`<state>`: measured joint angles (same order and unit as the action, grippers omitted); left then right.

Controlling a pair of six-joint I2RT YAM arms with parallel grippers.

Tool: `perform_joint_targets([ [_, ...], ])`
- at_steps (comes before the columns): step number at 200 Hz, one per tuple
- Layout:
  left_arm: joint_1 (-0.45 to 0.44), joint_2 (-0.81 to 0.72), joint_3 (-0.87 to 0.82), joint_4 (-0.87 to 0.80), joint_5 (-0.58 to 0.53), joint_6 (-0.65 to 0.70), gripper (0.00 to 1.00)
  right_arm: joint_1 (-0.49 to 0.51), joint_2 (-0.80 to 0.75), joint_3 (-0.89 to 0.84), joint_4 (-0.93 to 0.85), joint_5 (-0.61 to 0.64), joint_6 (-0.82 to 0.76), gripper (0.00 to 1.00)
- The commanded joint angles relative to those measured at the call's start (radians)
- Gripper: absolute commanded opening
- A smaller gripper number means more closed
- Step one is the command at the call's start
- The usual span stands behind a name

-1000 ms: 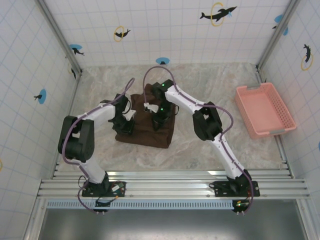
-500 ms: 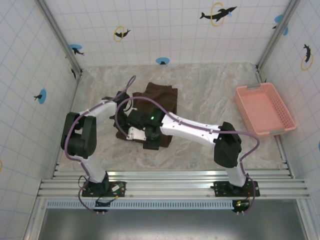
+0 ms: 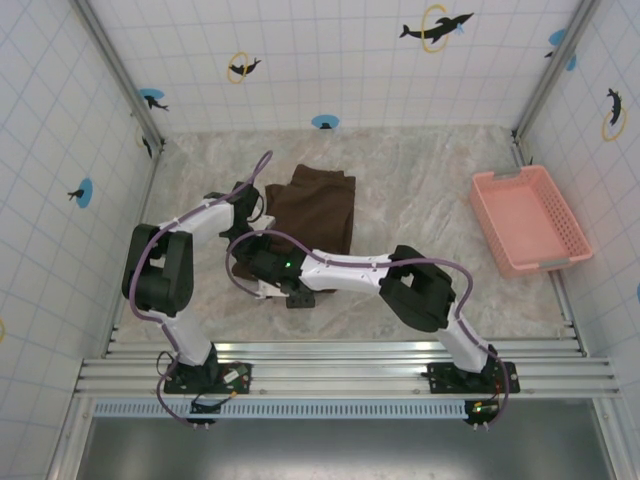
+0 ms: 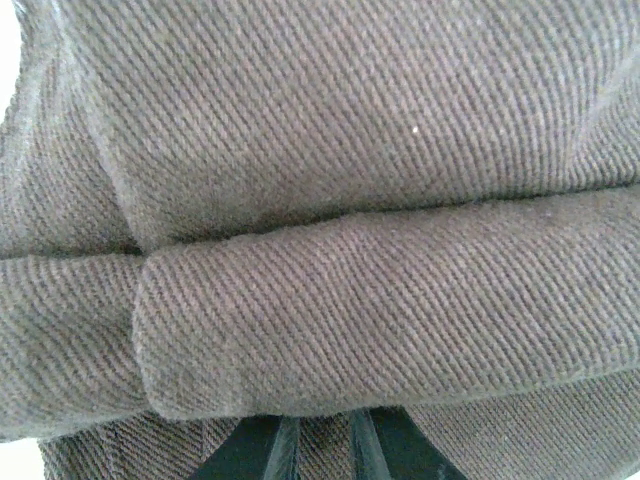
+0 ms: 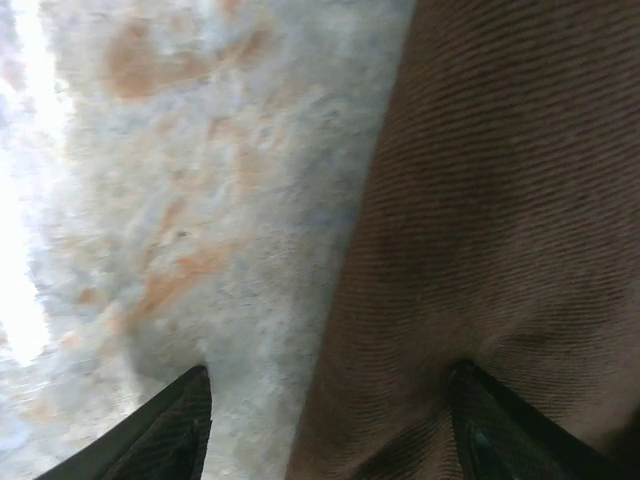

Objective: Roll up the long pants

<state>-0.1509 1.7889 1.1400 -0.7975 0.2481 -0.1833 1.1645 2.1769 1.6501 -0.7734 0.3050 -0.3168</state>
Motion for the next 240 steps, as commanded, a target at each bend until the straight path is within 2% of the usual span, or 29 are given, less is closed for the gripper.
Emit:
perform_joint_targets([
  [1, 0.000, -0.006, -0.018, -0.006, -0.036, 0.021, 0.19, -0.037, 0.058, -0.023, 0.060, 0.083, -0.026, 0.61],
  [18, -0.001, -0.021, -0.028, -0.009, -0.040, 0.024, 0.19, -0.059, 0.086, -0.005, 0.037, 0.061, -0.048, 0.54],
  [33, 0.000, -0.029, -0.033, -0.010, -0.044, 0.029, 0.19, -0.077, 0.113, 0.029, -0.005, 0.032, -0.070, 0.38],
  [52, -0.001, -0.041, -0.036, -0.015, -0.048, 0.032, 0.19, -0.110, 0.113, 0.046, -0.038, -0.074, -0.076, 0.17],
  [70, 0.002, -0.052, -0.020, -0.031, -0.057, 0.034, 0.22, -0.135, 0.112, 0.096, -0.126, -0.206, -0.079, 0.07],
  [78, 0.002, -0.055, 0.001, -0.049, -0.063, 0.036, 0.26, -0.144, 0.113, 0.111, -0.166, -0.281, -0.083, 0.06],
  [93, 0.004, -0.062, 0.061, -0.095, -0.077, 0.048, 0.41, -0.152, 0.108, 0.152, -0.247, -0.407, -0.074, 0.05],
  [113, 0.006, -0.092, 0.148, -0.129, -0.168, 0.049, 0.61, -0.158, 0.105, 0.248, -0.402, -0.609, -0.059, 0.04],
  [122, 0.007, -0.103, 0.183, -0.135, -0.194, 0.049, 0.67, -0.160, 0.095, 0.275, -0.444, -0.716, -0.043, 0.04],
  [156, 0.008, -0.109, 0.278, -0.149, -0.231, 0.029, 0.71, -0.211, 0.058, 0.349, -0.558, -1.016, 0.031, 0.05],
  [182, 0.009, -0.102, 0.281, -0.154, -0.231, 0.018, 0.71, -0.307, 0.064, 0.360, -0.564, -1.208, 0.106, 0.06],
  [201, 0.008, -0.091, 0.280, -0.163, -0.218, 0.013, 0.71, -0.388, 0.097, 0.364, -0.563, -1.286, 0.148, 0.07],
  [240, 0.008, -0.061, 0.317, -0.208, -0.207, 0.016, 0.70, -0.527, 0.188, 0.359, -0.524, -1.296, 0.221, 0.08],
])
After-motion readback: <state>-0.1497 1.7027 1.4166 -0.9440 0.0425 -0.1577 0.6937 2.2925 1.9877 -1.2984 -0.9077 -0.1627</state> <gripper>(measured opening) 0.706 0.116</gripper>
